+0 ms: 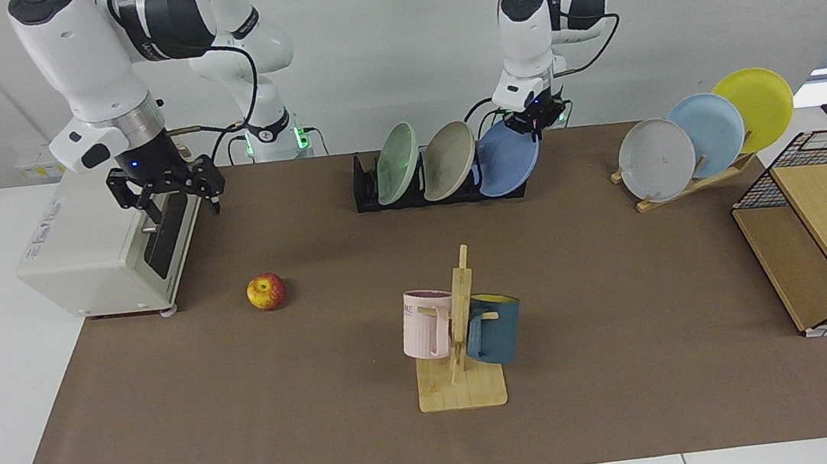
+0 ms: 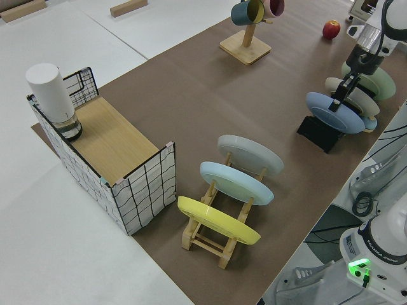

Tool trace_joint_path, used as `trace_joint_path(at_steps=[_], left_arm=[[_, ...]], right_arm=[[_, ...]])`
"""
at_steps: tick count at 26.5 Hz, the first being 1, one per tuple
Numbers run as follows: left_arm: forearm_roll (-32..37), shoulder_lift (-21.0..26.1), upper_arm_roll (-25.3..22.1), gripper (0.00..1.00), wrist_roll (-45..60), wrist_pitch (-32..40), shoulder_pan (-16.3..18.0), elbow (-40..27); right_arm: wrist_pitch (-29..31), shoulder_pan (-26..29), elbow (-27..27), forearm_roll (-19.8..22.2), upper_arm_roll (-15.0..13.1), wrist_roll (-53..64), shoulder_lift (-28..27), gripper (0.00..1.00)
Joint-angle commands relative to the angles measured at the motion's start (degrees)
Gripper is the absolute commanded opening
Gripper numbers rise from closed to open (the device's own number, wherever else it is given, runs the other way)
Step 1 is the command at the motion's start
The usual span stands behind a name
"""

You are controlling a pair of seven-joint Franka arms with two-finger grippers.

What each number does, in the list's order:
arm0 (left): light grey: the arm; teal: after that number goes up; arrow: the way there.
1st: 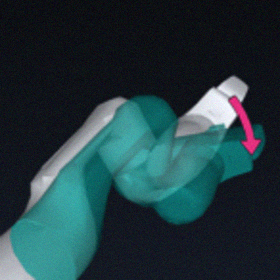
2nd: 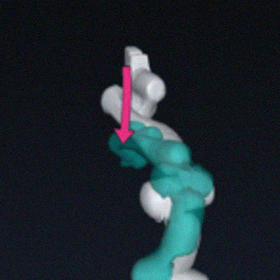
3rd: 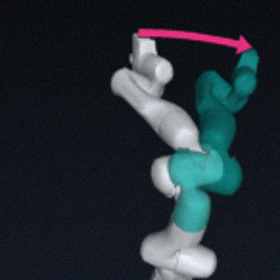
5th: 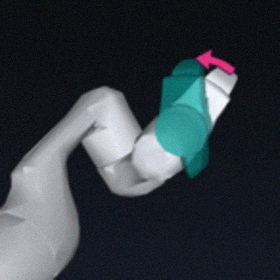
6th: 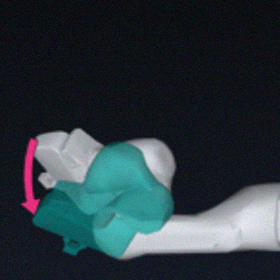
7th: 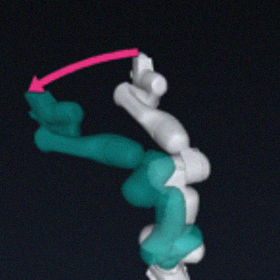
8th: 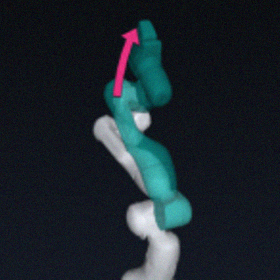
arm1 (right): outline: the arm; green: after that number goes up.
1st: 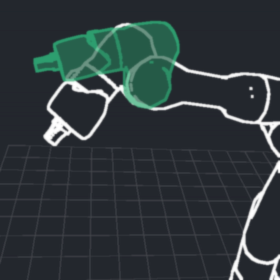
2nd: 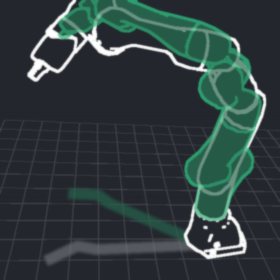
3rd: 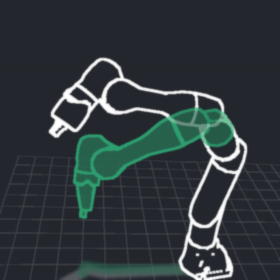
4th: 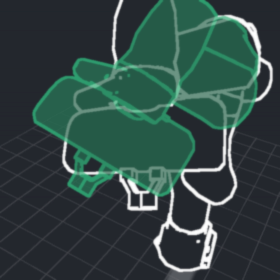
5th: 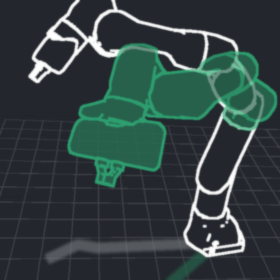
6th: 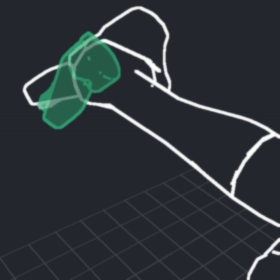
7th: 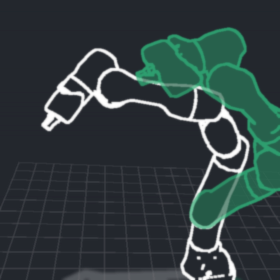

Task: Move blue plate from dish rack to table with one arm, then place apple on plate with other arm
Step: 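Move the left gripper down to the blue plate in the dish rack, then grasp the blue plate rim and lift it out of the rack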

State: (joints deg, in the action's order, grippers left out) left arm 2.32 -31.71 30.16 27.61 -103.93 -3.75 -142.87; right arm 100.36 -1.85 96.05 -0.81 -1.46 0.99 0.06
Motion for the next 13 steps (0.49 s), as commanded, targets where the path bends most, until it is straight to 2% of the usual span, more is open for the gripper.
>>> trace_joint_path(at_steps=[1,9,13], left_arm=[[4.53,-0.02,4.20,0.00,3.76,6.62,1.03,4.35],[12.61,0.51,5.43,0.00,5.79,12.78,1.55,8.48],[15.43,2.08,5.52,0.00,5.88,12.00,5.32,11.64]], right_arm=[[1.60,0.61,1.68,0.11,0.49,-1.07,1.26,1.00],[1.60,0.61,1.68,0.11,0.49,-1.07,1.26,1.00],[1.60,0.61,1.68,0.11,0.49,-1.07,1.26,1.00]])
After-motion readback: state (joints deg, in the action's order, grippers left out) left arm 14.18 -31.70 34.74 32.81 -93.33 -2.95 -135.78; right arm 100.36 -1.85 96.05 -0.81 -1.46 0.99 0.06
